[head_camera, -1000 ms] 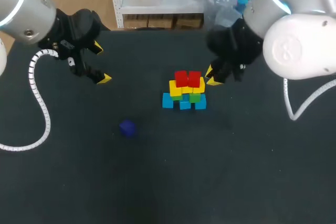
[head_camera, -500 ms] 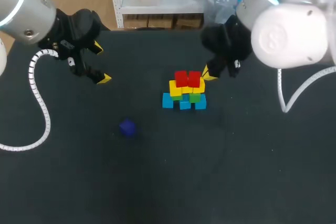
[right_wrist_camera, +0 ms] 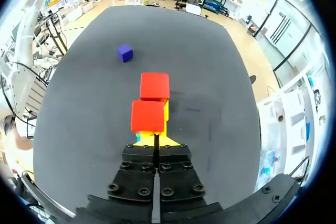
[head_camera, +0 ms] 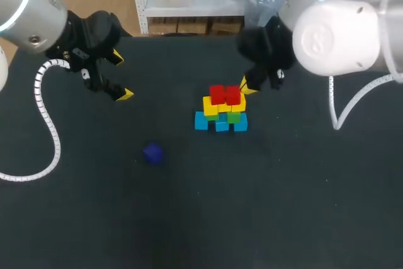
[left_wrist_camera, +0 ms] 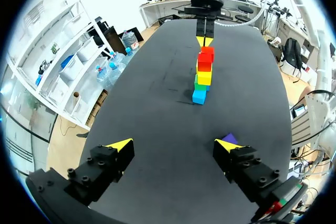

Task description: Place the blue cubes, place green cubes on the blue cubes, place the yellow cubes on the green cubes, then place the red cubes on the yellow cubes, and place purple cube on the red cubes.

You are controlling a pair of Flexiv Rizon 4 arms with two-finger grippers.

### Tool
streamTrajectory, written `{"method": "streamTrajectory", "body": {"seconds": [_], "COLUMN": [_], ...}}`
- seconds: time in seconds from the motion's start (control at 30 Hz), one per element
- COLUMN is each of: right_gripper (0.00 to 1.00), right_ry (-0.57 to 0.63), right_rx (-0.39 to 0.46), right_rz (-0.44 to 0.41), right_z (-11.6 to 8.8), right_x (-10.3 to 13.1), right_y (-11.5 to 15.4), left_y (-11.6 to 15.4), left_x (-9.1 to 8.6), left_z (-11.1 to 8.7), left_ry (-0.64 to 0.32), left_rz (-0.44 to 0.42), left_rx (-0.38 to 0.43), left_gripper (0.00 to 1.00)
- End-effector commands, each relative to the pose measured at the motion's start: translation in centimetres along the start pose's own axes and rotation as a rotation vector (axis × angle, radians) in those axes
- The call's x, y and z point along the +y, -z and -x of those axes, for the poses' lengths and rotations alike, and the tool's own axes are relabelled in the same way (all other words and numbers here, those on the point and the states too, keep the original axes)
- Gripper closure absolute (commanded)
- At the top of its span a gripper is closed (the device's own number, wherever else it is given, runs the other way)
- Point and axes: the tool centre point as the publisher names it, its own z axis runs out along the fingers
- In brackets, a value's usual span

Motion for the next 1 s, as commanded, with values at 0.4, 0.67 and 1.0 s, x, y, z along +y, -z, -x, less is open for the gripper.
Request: {"method": "streamTrajectory", "body": {"seconds": [0.4,0.67,1.0], "right_gripper": [1.0,1.0,1.0], "right_ry": [-0.019,-0.051,-0.049], "right_rx": [0.005,0.009,-0.086], "right_rz": [-0.014,-0.06,-0.125], "right_z": [-0.6,-1.3,-1.9], "right_x": [0.3,1.9,2.7], "right_y": [0.7,1.8,3.2], "left_y": [0.0,0.0,0.0], "left_x": [0.1,0.1,0.1], "left_z": [-0.1,-0.1,-0.1], "left_ry": [-0.003,-0.003,-0.003], "left_rz": [-0.003,-0.003,-0.003], "left_rx": [-0.004,-0.004,-0.004], "left_gripper": [0.0,0.0,0.0]}}
